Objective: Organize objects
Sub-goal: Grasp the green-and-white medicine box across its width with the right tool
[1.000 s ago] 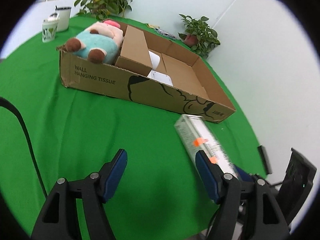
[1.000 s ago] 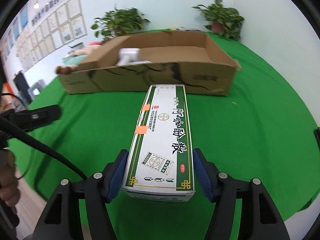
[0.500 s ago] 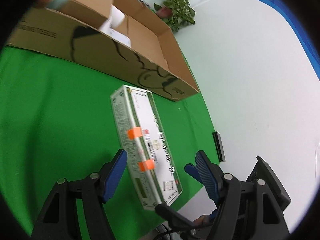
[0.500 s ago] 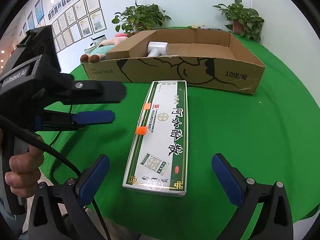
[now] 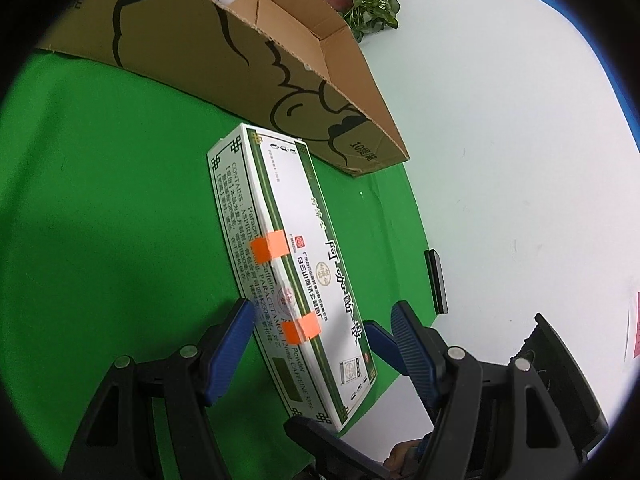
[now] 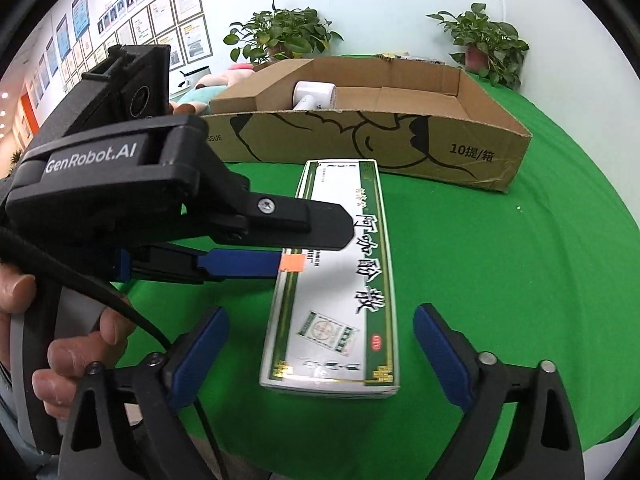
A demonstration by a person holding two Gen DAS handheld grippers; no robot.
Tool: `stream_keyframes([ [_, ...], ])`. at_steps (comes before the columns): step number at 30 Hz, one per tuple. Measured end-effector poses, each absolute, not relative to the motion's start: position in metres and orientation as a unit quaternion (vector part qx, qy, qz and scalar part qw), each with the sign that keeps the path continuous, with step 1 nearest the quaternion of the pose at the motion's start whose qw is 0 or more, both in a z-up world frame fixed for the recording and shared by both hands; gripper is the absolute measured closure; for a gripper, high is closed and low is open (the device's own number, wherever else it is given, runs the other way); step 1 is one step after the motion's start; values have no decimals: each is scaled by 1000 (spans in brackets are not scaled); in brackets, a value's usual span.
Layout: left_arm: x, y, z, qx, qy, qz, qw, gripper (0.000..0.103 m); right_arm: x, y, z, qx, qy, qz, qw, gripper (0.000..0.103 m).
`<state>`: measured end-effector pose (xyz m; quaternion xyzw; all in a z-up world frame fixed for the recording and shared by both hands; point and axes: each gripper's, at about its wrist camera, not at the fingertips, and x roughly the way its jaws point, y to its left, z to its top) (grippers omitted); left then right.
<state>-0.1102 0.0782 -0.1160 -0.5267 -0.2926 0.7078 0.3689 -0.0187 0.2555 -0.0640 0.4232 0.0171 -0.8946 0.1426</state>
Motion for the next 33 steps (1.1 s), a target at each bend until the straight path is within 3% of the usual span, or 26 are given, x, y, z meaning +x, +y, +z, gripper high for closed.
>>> stream_keyframes([
  [4, -107, 82, -117, -525, -288, 712, 366, 33, -17, 254, -62, 418, 21, -898, 137, 30],
  [5, -107, 82, -117, -525, -291, 711, 366, 33, -17, 255, -62, 419, 21, -898, 134, 38],
  [23, -109, 89, -122, -530, -306, 698, 371, 33, -22, 278, -62, 436, -85, -881, 161, 41],
  [30, -109, 87, -122, -531, -304, 698, 371, 33, -18, 275, -60, 441, -80, -877, 172, 40],
  [33, -109, 89, -122, -532, -299, 701, 369, 42, -18, 273, -60, 442, -73, -877, 173, 39],
])
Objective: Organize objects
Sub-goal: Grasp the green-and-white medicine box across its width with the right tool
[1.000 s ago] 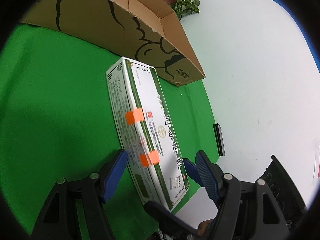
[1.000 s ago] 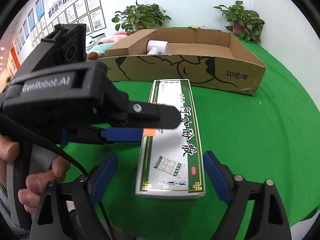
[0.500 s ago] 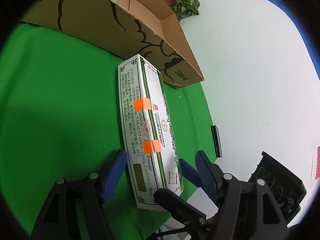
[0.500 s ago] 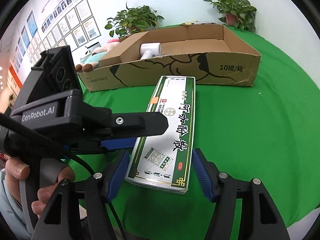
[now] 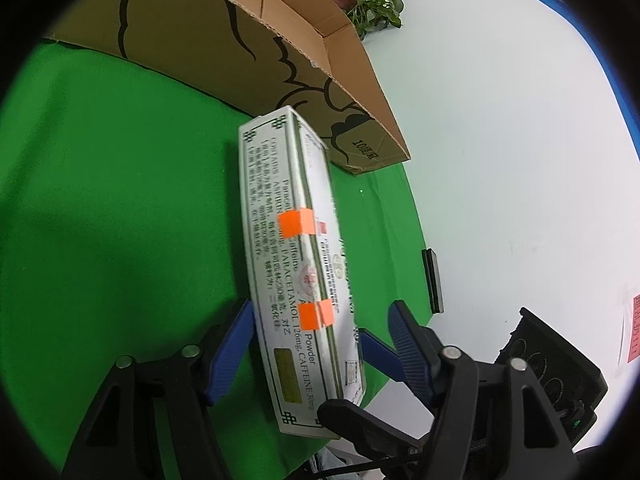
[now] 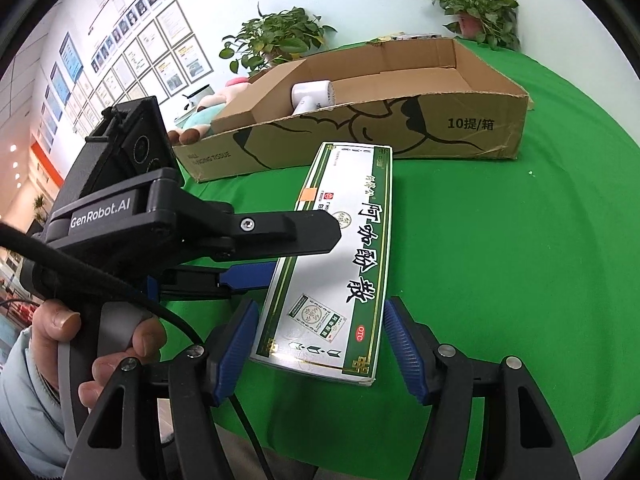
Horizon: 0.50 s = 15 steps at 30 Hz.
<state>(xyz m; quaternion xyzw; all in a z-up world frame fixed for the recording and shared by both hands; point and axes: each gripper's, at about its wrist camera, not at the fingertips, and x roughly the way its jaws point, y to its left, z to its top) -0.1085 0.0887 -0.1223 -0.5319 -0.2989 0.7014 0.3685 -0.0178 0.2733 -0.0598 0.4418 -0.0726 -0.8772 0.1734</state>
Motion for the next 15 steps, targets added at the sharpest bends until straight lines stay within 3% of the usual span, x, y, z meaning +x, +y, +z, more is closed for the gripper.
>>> stream_keyframes([
  [6, -107, 94, -120, -533, -283, 707, 368, 58, -16, 268, -63, 449, -63, -874, 175, 36],
  [15, -103, 99, -114, -528, -270, 716, 370, 58, -13, 271, -59, 442, -66, -876, 180, 39],
])
